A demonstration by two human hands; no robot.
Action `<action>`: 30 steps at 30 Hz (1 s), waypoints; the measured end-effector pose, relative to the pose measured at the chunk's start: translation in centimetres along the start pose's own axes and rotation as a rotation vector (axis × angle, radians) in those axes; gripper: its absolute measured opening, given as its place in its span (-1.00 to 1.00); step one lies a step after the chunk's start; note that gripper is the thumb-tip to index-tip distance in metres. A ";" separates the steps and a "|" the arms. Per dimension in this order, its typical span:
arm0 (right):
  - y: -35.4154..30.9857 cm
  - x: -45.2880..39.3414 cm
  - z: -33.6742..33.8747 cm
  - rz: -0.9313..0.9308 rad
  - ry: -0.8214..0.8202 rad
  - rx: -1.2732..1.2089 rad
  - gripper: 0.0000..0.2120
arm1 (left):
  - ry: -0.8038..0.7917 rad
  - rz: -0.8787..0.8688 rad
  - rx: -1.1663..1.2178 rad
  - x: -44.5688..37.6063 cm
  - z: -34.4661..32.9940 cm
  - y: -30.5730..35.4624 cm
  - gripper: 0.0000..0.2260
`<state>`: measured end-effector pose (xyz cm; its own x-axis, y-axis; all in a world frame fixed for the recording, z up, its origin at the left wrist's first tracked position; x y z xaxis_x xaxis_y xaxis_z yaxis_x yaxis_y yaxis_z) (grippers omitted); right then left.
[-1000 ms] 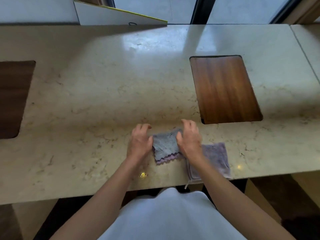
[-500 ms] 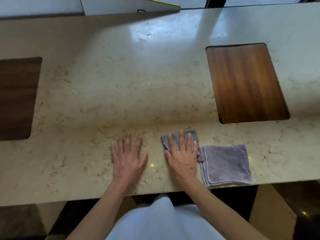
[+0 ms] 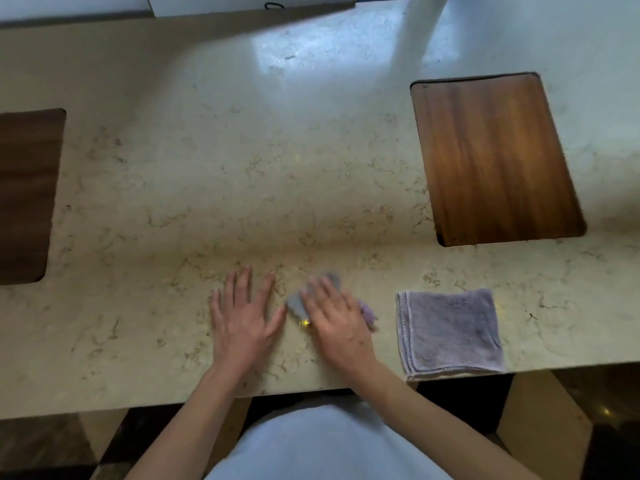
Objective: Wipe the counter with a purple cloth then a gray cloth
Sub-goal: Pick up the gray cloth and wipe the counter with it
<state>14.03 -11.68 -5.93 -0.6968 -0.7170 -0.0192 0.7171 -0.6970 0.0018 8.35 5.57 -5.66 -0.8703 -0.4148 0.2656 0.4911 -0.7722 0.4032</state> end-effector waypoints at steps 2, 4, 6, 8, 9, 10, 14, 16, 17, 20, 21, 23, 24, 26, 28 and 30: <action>0.5 0.3 0.0 0.181 0.035 0.022 -0.54 | 0.015 -0.029 -0.016 -0.7 0.4 -0.7 -0.40; 4.9 -2.6 0.1 0.058 0.009 0.090 -0.43 | 0.013 -0.036 -0.023 -1.6 1.0 -1.6 -0.39; 10.6 -6.2 -0.1 -0.263 -0.047 0.176 -0.34 | 0.005 -0.042 -0.028 -2.5 1.7 -2.5 -0.38; 13.5 -8.7 -0.2 -0.485 -0.060 0.123 -0.41 | -0.004 -0.036 -0.045 -3.4 2.6 -3.7 -0.37; 13.0 -9.3 -0.3 -0.544 -0.046 0.073 -0.42 | -0.008 -0.025 -0.053 -3.8 3.0 -4.4 -0.37; 11.3 -9.2 -0.2 -0.555 -0.018 0.055 -0.40 | -0.010 -0.008 -0.057 -4.1 3.4 -5.3 -0.36; -2.4 -2.8 0.4 -0.220 0.030 -0.040 -0.36 | -0.021 0.030 -0.072 -4.2 3.6 -7.2 -0.36; -6.8 1.3 1.2 0.082 -0.012 -0.078 -0.44 | -0.012 0.032 -0.082 -4.1 3.6 -7.0 -0.36; -6.6 2.3 1.2 0.179 -0.033 -0.065 -0.45 | -0.013 0.031 -0.085 -4.0 3.6 -6.8 -0.36; 1.4 -0.5 1.0 -0.015 -0.020 -0.023 -0.31 | -0.029 0.045 -0.082 -3.9 3.8 -6.7 -0.37; 4.9 -2.3 0.9 -0.178 -0.021 0.008 -0.29 | -0.031 0.045 -0.076 -3.8 3.9 -6.6 -0.37; 9.7 -5.8 0.9 -0.458 -0.035 0.048 -0.38 | -0.023 0.036 -0.072 -3.7 4.0 -6.5 -0.37; 9.7 -7.1 0.9 -0.532 -0.024 0.060 -0.42 | -0.029 0.032 -0.068 -3.7 4.0 -6.5 -0.37; 5.3 -8.1 0.8 -0.540 0.033 0.055 -0.46 | -0.050 0.035 -0.047 -3.9 4.0 -6.5 -0.38; -3.3 -6.2 1.1 -0.308 0.066 -0.026 -0.53 | -0.052 0.030 -0.026 -4.2 4.3 -6.6 -0.38; -11.2 -1.8 1.4 -0.013 -0.002 -0.087 -0.55 | -0.044 0.009 -0.006 -4.0 4.8 -7.0 -0.40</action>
<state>7.26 -2.64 -4.50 -0.7063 -0.7077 -0.0167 0.7062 -0.7028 -0.0858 8.63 14.95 -5.31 -0.8633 -0.4005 0.3070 0.4985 -0.7716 0.3952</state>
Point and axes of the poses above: each hand's wrist, its own x-axis away from the middle knuckle, its own z-axis out of the back of the hand, y = z × x, the point moved 5 cm from there along -x, towards the middle knuckle, and after that the axes turned 15 degrees about x, right-handed, at the moved point
